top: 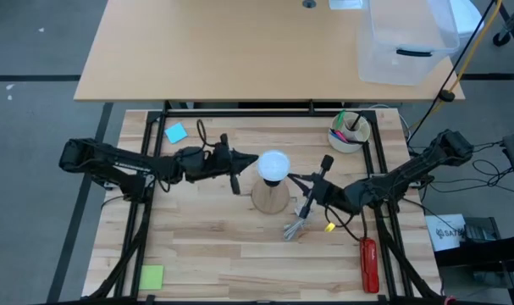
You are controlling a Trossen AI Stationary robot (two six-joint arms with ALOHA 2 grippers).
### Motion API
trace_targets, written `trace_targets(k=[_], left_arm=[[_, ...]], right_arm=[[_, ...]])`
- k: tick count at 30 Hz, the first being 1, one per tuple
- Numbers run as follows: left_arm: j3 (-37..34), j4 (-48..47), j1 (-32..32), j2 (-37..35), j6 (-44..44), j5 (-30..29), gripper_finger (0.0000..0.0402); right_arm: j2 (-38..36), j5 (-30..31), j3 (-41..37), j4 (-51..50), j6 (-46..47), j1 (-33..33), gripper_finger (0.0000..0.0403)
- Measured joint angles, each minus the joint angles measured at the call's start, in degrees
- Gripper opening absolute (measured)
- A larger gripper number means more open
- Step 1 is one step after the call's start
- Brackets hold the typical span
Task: Screw lightbulb
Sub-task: Insert the lightbulb into the lamp
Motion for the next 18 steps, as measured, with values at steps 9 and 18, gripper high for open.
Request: trace_targets(k=[9,18], left_arm=[[0.0,1.0,-3.0,-4.2,4.3,0.2,0.0000],[0.0,2.0,-7.8,-4.3,8.4,2.3,0.0000]], right_arm=[[-0.1,4.5,0.0,-1.0,-0.3,0.0,0.0000],[-0.1,6.5,-0.1,0.3,-0.8,-3.0,0.0000]])
